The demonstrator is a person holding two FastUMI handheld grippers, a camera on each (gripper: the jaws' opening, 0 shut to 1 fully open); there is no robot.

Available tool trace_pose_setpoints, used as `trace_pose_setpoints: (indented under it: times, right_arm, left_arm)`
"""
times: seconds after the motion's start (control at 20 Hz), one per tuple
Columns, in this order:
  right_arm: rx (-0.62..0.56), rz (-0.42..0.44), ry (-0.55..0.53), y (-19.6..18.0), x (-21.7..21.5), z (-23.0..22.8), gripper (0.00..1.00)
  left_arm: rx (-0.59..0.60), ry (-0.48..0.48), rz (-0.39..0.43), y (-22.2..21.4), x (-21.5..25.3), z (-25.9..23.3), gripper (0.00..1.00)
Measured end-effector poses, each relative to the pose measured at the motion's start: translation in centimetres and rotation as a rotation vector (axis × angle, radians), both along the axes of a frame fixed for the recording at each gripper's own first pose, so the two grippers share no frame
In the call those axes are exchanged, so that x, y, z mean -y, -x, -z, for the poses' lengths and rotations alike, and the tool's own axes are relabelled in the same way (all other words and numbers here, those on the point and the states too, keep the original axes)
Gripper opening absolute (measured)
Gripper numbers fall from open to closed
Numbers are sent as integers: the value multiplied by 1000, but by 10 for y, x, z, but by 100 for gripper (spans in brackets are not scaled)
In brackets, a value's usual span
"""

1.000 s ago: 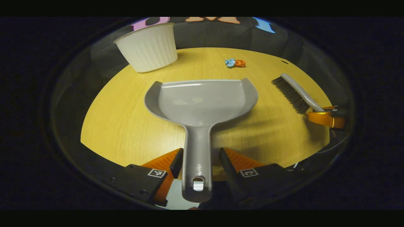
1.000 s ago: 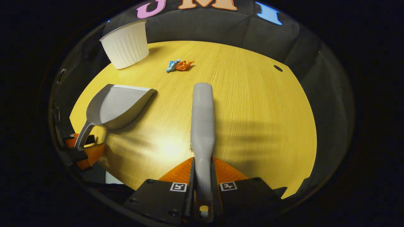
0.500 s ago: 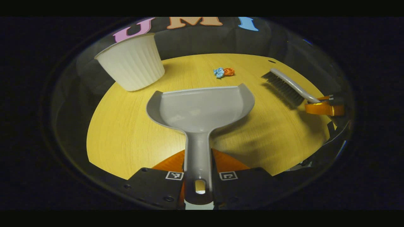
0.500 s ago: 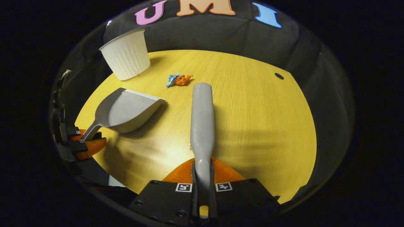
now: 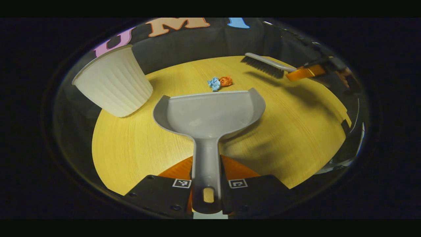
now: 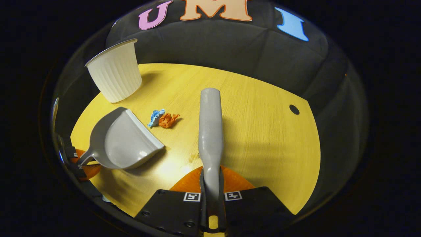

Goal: Pick up the small broom and dustpan from the desktop, sweep the trash into the dustpan with the broom, and then empty the trash into the garbage bin.

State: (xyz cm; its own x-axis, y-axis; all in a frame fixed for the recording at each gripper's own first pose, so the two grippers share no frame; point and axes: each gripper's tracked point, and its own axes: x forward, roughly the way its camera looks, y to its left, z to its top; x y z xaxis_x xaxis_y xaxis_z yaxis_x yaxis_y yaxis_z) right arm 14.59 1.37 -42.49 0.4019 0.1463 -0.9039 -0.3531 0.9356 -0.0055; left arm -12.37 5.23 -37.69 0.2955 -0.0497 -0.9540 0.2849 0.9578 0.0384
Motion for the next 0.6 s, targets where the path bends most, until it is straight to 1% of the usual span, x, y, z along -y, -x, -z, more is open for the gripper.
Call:
trace_pose_setpoints:
  times: [0.1, 0.2, 0.25, 0.3, 0.35, 0.4, 0.45, 0.5, 0.6]
  right_arm:
    - [0, -58, 28, -23, -11, 11, 11]
    - [-27, -120, 48, -34, -22, 23, 11]
    - [-41, -153, 56, -37, -28, 28, 7]
    - [-62, -197, 64, -35, -33, 34, 11]
    - [-81, -244, 76, -34, -39, 38, 11]
    - [-95, -303, 89, -33, -42, 39, 11]
    - [-119, -372, 111, -27, -46, 38, 11]
    - [-125, -450, 131, -25, -51, 37, 11]
    - [-133, -579, 171, -19, -58, 31, 11]
  left_arm:
    - [-6, 6, 2, 1, 1, 1, 27]
    - [-20, 4, 5, 4, -1, 3, 26]
    - [-33, 3, 5, 6, -1, 4, 28]
    - [-43, 0, 9, 8, -2, 4, 27]
    - [-50, -5, 17, 9, -3, 3, 27]
    - [-42, -1, 29, 7, -3, 5, 28]
    - [-53, 0, 35, 9, -4, 6, 27]
    - [-58, 3, 42, 10, -3, 5, 28]
    - [-64, 3, 58, 11, 0, 4, 27]
